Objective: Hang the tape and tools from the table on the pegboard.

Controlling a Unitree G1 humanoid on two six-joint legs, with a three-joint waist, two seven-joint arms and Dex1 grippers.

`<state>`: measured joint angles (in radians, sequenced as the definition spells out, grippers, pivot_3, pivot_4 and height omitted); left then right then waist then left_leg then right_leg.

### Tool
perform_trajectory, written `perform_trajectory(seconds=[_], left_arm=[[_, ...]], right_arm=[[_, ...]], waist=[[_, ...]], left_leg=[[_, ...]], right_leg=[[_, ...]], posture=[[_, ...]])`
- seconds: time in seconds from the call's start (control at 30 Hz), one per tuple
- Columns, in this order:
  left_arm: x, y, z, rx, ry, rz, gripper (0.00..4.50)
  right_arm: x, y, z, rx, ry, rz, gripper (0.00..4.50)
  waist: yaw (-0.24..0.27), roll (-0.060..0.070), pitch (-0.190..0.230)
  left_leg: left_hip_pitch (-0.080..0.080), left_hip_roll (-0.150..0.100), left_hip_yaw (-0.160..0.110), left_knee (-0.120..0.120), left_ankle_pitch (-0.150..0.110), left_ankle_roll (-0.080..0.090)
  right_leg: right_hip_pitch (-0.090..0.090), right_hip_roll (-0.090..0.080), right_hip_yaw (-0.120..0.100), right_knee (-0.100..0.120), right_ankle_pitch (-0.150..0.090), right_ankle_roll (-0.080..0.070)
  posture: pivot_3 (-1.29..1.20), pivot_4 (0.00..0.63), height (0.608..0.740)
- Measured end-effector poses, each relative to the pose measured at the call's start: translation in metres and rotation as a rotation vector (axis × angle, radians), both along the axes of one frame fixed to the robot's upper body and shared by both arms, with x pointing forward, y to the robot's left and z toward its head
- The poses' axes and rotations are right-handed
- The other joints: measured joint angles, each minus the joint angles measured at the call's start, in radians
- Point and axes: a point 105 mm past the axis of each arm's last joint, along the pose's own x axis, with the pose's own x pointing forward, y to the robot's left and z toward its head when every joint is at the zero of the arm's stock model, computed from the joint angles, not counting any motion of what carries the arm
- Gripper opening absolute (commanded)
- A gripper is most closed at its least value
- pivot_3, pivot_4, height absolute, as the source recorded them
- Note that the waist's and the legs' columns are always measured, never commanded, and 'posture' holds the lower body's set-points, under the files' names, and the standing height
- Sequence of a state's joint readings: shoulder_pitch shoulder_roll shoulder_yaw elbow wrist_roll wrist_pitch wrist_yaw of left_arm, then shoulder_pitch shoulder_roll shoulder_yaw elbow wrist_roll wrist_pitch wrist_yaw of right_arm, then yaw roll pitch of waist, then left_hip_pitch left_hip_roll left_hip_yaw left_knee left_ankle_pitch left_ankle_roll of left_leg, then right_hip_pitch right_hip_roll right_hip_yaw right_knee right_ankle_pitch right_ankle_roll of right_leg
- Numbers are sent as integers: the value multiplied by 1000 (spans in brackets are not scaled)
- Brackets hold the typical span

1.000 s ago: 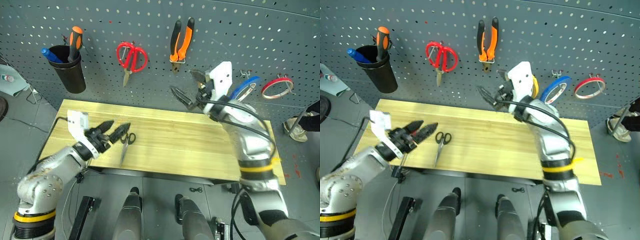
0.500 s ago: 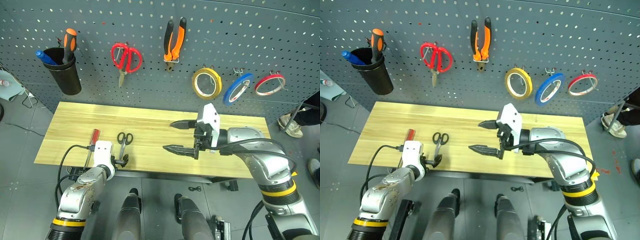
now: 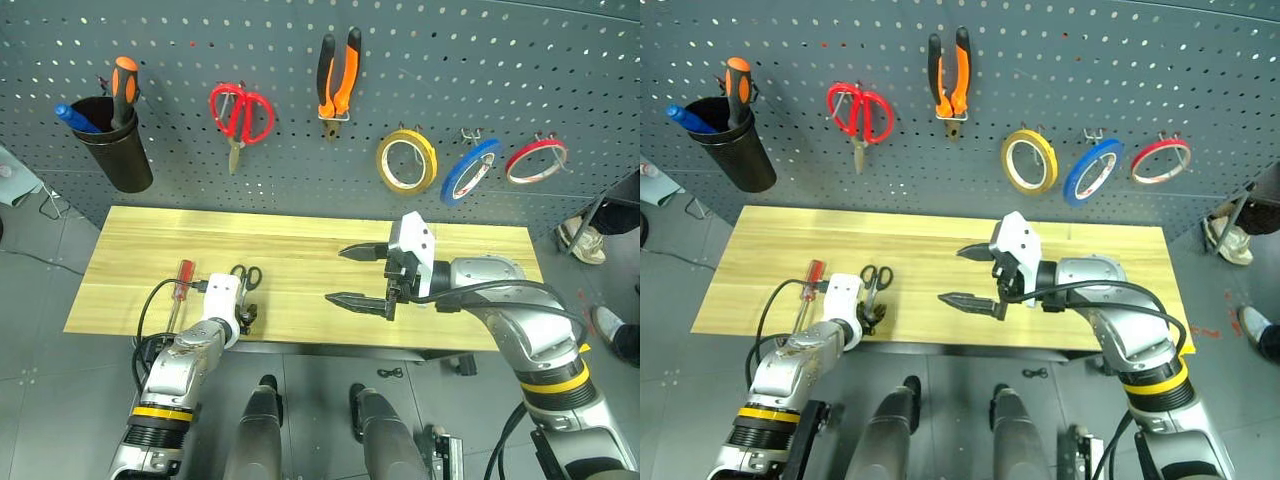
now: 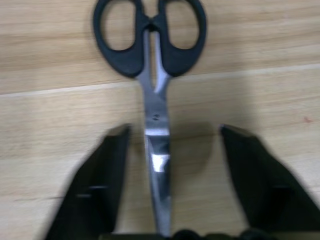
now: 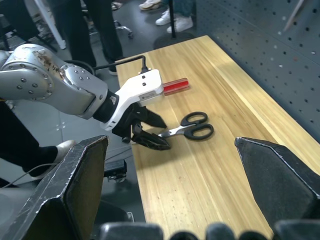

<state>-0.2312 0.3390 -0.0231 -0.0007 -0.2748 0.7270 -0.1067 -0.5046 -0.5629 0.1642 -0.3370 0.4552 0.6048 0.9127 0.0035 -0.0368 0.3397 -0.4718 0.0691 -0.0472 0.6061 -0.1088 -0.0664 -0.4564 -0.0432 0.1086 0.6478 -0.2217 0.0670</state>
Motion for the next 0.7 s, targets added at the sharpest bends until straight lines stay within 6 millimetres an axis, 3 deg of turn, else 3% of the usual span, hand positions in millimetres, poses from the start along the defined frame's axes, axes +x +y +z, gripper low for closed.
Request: perform_trajectory(seconds=[0.13,0.3,0.43,0.57,0.7], left_arm=[[-1,-1,1,-2,0,-3,79],[-7,-3,2,-3,-6,-15,86],[-9,-6,15,16,-72,-40,86],[-15,-7,52,78,-247,-93,86],[-32,-17,97,152,-491,-164,86]], right_arm=[[-1,1,0,-1,1,0,4500],[0,1,0,4,1,-5,4500],[-2,0,-1,22,-9,-22,4500],[-1,-2,13,76,-74,-64,4500],[5,-10,45,138,-197,-106,4500]], waist=[[-4,2,4],[-8,2,6],[-6,2,6],[-6,2,5],[-5,1,4]], left_leg=[[0,0,0,0,0,0],[0,0,0,0,0,0],[-1,0,-1,0,0,0],[-2,0,-1,-1,0,0],[-3,0,-1,-1,0,0]], right_leg=[[0,0,0,0,0,0],[0,0,0,0,0,0],[0,0,0,-1,0,1],[-1,0,0,-2,0,1],[-1,0,0,-4,1,1]], posture=[[38,425,740],[55,401,740],[75,353,740],[89,317,740],[98,278,740]])
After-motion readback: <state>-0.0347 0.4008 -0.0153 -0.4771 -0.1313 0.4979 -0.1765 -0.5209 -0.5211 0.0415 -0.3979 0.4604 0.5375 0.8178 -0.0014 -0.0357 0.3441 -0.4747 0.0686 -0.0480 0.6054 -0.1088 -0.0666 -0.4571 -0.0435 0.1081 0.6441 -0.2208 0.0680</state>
